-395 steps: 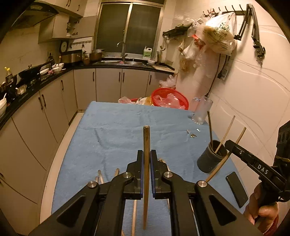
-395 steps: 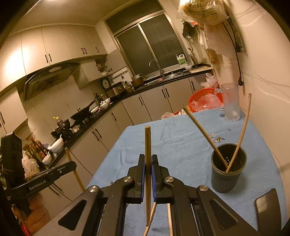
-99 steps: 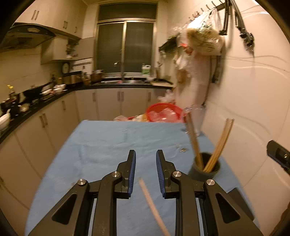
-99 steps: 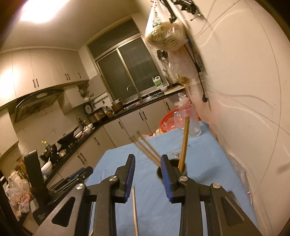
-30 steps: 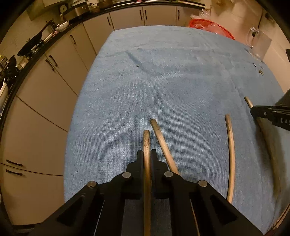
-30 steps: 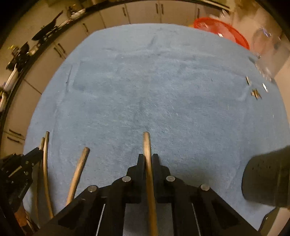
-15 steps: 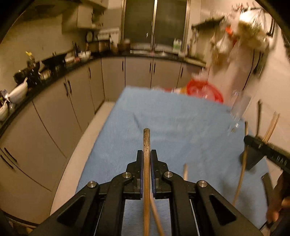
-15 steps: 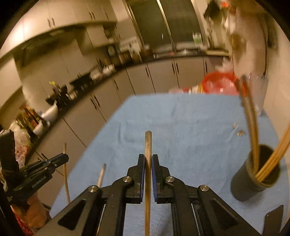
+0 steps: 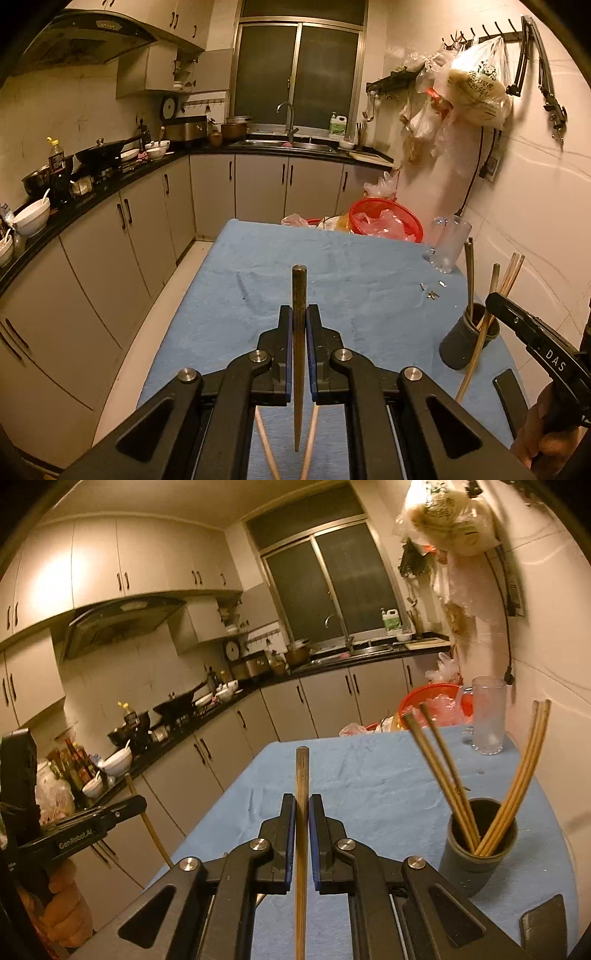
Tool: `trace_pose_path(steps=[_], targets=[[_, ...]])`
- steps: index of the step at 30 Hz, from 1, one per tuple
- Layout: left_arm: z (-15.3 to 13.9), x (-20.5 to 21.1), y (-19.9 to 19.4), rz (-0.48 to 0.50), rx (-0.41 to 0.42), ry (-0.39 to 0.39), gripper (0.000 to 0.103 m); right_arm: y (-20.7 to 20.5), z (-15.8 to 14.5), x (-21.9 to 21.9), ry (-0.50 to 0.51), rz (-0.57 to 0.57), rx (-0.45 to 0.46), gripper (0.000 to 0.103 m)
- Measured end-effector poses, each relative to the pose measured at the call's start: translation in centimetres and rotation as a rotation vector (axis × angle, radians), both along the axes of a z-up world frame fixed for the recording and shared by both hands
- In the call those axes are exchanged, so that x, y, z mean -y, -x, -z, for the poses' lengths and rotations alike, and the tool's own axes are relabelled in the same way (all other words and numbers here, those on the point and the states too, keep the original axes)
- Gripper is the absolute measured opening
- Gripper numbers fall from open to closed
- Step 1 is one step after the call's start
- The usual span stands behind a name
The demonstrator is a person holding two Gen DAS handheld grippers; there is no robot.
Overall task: Organize utensils
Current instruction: 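Carry both chopsticks upright over the black holder and lower them in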
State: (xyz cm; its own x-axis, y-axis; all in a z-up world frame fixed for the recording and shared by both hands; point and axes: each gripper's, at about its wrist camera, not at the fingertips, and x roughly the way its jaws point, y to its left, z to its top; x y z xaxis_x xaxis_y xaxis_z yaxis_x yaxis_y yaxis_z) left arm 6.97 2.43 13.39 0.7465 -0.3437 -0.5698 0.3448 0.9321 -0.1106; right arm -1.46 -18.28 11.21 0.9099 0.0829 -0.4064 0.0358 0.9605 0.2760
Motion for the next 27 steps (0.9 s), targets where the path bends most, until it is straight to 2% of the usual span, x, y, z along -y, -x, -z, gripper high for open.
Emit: trace_pose_path(steps=[16, 27], targets=[[-2.6, 4.2, 1.3, 0.094, 0.014, 0.011, 0.007, 3.2, -2.9, 5.4, -0.014, 0.125, 0.141, 0.007], [-7.0, 10.2, 2.3, 0.23, 0.05, 0.064, 0.007, 5.5, -6.7, 10.0, 0.016, 0.234, 0.249, 0.007]])
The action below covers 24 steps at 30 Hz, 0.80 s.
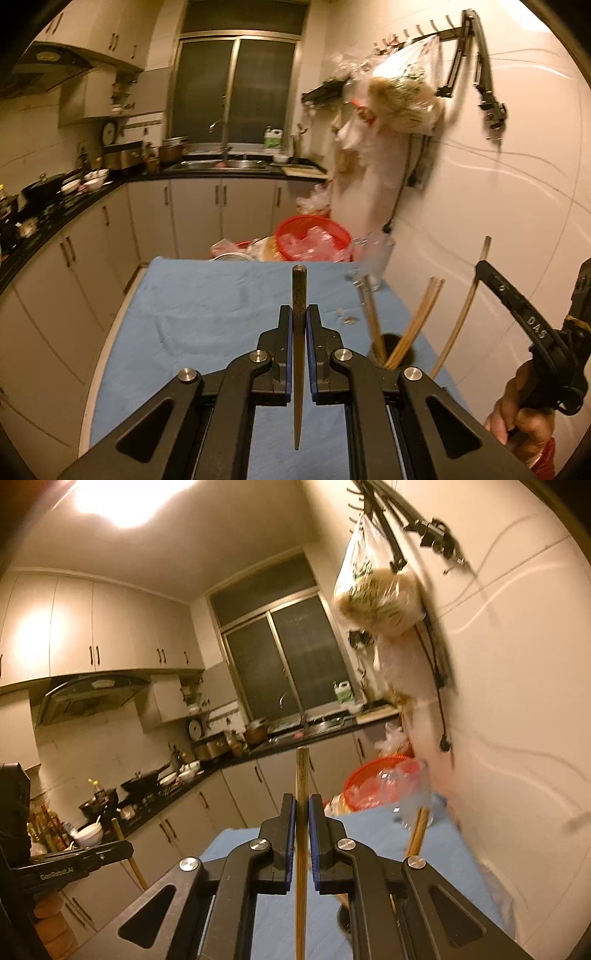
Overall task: Organize utensils
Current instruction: 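Carry both chopsticks upright over the black holder and lower them in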
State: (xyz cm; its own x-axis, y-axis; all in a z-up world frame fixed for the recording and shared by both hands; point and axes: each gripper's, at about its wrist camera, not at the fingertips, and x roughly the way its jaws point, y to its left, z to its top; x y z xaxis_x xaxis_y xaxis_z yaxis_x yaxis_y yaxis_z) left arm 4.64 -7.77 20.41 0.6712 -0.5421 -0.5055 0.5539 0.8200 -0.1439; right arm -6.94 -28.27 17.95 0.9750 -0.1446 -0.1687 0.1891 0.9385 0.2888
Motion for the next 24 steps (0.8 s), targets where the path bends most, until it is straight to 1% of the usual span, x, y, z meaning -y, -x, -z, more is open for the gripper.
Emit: trace_pose_path(steps=[10, 14, 18, 24], targets=[[-4.0, 5.9, 0.5, 0.1, 0.056, 0.05, 0.007, -0.1, -2.3, 4.0, -0.009, 0.087, 0.068, 0.007], [-4.7, 8.1, -0.4, 0.126, 0.049, 0.082, 0.007, -0.7, -2.6, 5.4, -0.01, 0.113, 0.076, 0.007], [-4.7, 9.8, -1.3, 0.136, 0.046, 0.109, 0.007, -1.3, -2.2, 6.5, -0.022, 0.138, 0.08, 0.007], [-2.6, 12.5, -2.9, 0.133, 0.025, 0.114, 0.007, -3.0, -0.5, 8.1, -0.039, 0.172, 0.058, 0.007]])
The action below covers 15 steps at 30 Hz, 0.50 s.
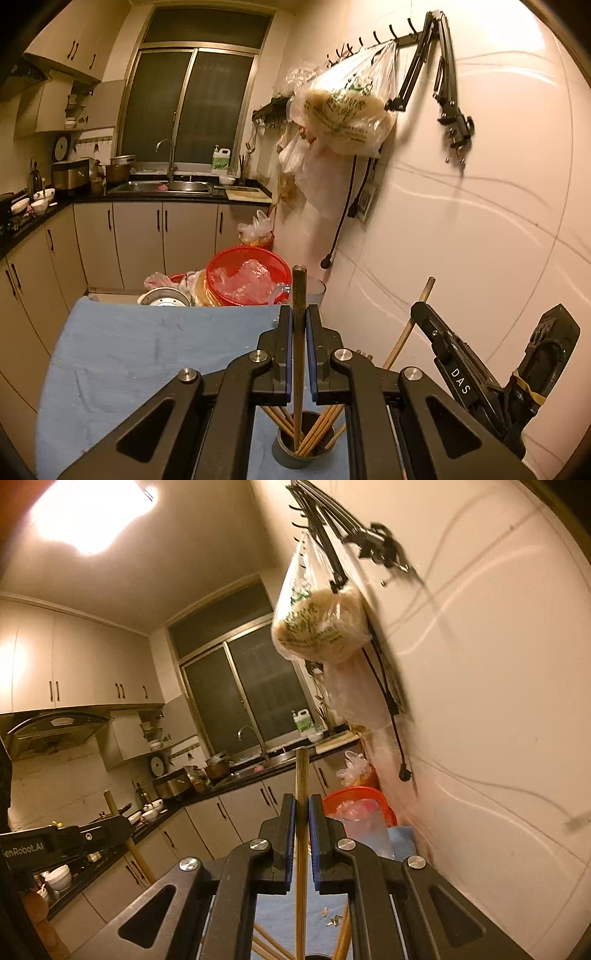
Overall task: Organize utensils
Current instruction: 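Carry both chopsticks upright over the black holder and lower them in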
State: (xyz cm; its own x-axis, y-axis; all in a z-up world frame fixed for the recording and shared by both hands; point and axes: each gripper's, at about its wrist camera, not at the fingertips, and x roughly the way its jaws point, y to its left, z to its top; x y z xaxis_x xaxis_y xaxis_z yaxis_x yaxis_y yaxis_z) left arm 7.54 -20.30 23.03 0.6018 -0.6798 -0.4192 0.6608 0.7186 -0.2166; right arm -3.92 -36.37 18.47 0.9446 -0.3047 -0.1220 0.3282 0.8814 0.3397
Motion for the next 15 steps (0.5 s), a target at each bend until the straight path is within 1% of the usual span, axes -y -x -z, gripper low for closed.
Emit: trace_pose_path(steps=[7, 10, 15], targets=[[2.8, 1.4, -1.5, -0.009, -0.035, 0.005, 0.007, -1.5, 2.5, 0.4, 0.02, 0.015, -0.046, 0.007], [3.8, 1.9, -1.7, -0.013, -0.037, -0.009, 0.007, -1.8, 3.3, 0.2, 0.032, 0.008, -0.063, 0.007], [5.9, 2.3, -2.1, -0.011, -0.07, -0.039, 0.007, -2.1, 4.7, -0.4, 0.043, -0.009, -0.104, 0.007]])
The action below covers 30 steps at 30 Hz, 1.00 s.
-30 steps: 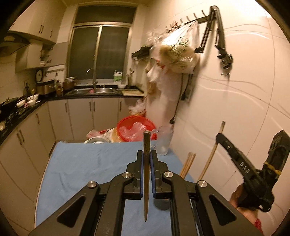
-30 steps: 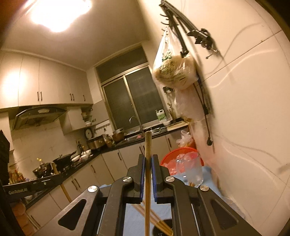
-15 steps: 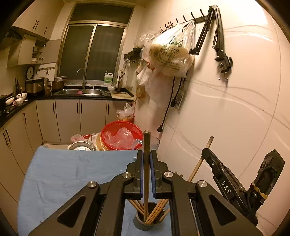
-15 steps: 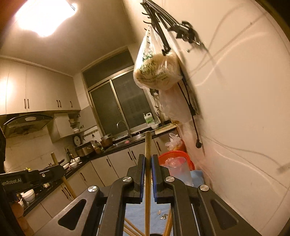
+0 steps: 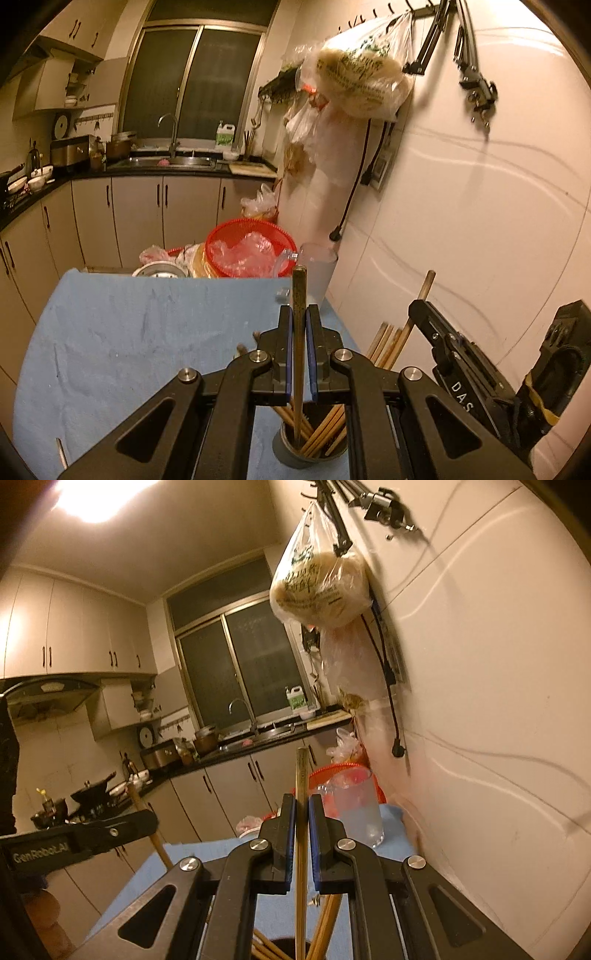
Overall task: Organize utensils
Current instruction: 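Carry both chopsticks upright over the black holder and lower them in, then open both grippers to release the chopsticks into the holder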
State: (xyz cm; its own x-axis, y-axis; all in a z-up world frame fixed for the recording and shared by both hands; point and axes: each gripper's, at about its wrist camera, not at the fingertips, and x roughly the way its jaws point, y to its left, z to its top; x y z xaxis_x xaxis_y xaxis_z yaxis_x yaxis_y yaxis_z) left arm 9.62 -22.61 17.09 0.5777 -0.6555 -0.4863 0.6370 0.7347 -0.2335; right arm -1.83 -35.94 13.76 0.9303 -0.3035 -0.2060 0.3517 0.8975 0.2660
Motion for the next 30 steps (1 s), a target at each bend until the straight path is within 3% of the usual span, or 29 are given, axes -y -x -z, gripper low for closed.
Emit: trace_pose_path(steps=[12, 21, 27, 30], targets=[[2.7, -0.1, 0.2, 0.017, -0.046, -0.056, 0.008, 0.3, 2.5, 0.0, -0.063, -0.051, -0.092, 0.009], [2.4, -0.8, 0.4, 0.01, -0.062, -0.049, 0.008, 1.2, 2.6, 0.6, -0.123, -0.053, -0.119, 0.011], [1.2, -2.4, 2.0, 0.0, -0.01, -0.03, 0.009, 3.4, 1.0, 0.5, -0.156, -0.047, -0.065, 0.011], [0.8, -3.7, 3.2, -0.039, 0.038, -0.041, 0.015, 4.5, 0.8, -0.1, -0.161, -0.048, -0.049, 0.014]])
